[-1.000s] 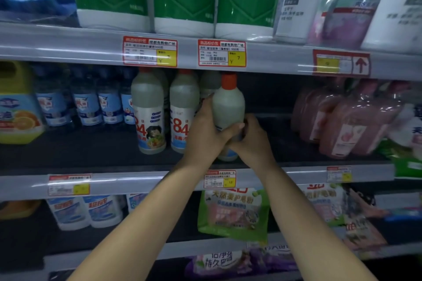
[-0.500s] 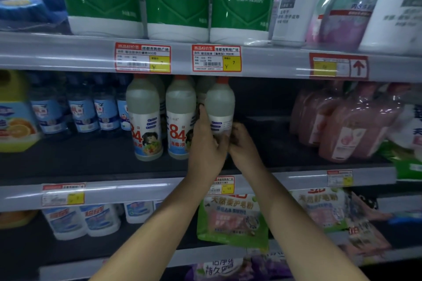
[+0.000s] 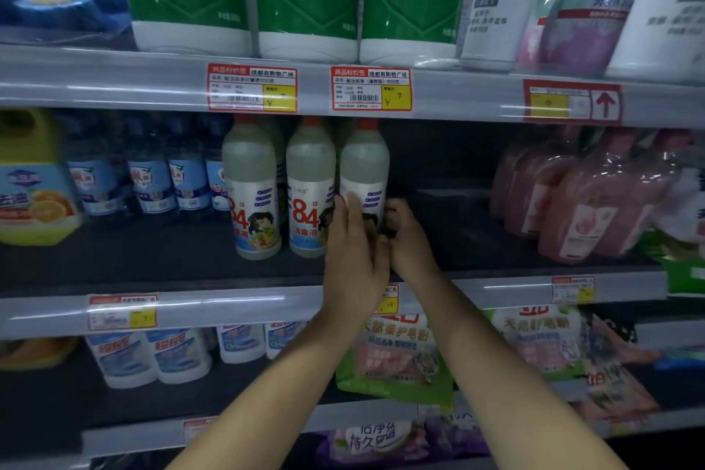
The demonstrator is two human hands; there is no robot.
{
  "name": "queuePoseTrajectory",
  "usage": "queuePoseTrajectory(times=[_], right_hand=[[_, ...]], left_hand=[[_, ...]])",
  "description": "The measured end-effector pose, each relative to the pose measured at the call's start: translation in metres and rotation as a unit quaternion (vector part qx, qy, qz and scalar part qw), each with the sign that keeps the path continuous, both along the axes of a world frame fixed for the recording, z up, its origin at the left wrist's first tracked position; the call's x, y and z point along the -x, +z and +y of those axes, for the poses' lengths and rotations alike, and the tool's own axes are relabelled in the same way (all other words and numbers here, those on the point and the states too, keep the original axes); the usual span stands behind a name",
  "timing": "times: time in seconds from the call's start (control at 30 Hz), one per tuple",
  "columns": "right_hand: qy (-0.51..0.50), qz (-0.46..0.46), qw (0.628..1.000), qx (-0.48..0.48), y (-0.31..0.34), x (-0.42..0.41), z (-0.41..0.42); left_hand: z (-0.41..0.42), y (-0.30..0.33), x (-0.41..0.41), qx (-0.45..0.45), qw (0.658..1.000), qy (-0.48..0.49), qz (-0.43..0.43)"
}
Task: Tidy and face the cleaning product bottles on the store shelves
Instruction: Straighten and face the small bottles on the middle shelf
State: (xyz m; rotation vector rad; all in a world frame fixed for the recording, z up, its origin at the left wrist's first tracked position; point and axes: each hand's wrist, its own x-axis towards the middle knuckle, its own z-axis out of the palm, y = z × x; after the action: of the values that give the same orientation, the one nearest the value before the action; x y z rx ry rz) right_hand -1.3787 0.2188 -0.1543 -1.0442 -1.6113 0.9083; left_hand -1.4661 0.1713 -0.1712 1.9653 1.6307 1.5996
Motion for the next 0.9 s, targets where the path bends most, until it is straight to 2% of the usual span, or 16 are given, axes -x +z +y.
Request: queuePoseTrajectory(times=[0.1,0.33,0.9], right_hand=[[-0.014,-0.026,0.999,-0.014,-0.002,0.001,0.003],[-0.006,0.000,1.000,-0.005,-0.003,-0.001,0.001],[-0.016,-0.060,0.998,-0.018,-0.005,0.003,0.003]], left_hand=[[-0.003,-0.003,0.002,0.007,1.000,0.000,0.003],[-0.006,-0.007,0.001,0.010,0.999,-0.016,0.031],[-0.004,-0.011,0.002,0.045,0.996,-0.020,0.078]])
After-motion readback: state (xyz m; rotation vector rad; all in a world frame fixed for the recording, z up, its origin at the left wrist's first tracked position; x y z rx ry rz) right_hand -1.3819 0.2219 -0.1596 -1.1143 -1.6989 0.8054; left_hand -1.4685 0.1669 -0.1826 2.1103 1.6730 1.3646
